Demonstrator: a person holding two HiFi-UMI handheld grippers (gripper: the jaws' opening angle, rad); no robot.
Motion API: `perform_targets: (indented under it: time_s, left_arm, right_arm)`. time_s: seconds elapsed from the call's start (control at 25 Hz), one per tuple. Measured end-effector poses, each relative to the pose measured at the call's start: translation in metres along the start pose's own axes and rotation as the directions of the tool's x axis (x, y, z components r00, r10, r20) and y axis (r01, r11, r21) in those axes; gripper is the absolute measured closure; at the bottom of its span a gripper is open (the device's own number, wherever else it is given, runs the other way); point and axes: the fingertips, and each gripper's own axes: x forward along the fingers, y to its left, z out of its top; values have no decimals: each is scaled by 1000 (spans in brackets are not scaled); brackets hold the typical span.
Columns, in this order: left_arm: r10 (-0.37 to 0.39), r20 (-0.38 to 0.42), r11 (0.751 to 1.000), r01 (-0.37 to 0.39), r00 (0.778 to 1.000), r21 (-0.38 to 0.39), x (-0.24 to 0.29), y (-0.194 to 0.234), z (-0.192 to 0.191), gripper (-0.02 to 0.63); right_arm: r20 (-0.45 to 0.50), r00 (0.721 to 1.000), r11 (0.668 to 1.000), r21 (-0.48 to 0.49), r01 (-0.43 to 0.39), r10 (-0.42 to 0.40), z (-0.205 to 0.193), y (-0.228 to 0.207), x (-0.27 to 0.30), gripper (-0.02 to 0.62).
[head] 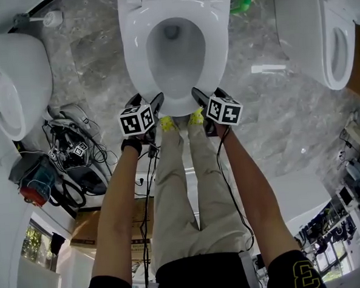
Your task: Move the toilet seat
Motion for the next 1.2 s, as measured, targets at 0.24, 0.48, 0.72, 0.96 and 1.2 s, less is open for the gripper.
perform_targets:
  time_s: [0.24,0.48,0.72,0.96,1.2]
  left_arm:
    - [5,16,999,-4,1000,-35,3,0,0,241]
    - [-25,26,995,28,999,-91,-1,-4,4,229]
    - [-33,27,999,34,999,-38,-5,-7,1,229]
    - [-32,40,998,34,999,-55,-10,-8,3,229]
    - [-48,45,998,50,998,-37,-20,-14,5,229]
  right_arm:
    - [8,1000,1000,11,5,-5,2,0,-1,184]
    - [3,1000,1000,-11,11,-11,1,3,-7,184]
    - [16,1000,1000,13,1,-2,3,5,-13,184]
    - [24,1000,1000,23,-7,6,4,7,-19,186]
    - [40,999,999,34,-35,34,8,13,-31,186]
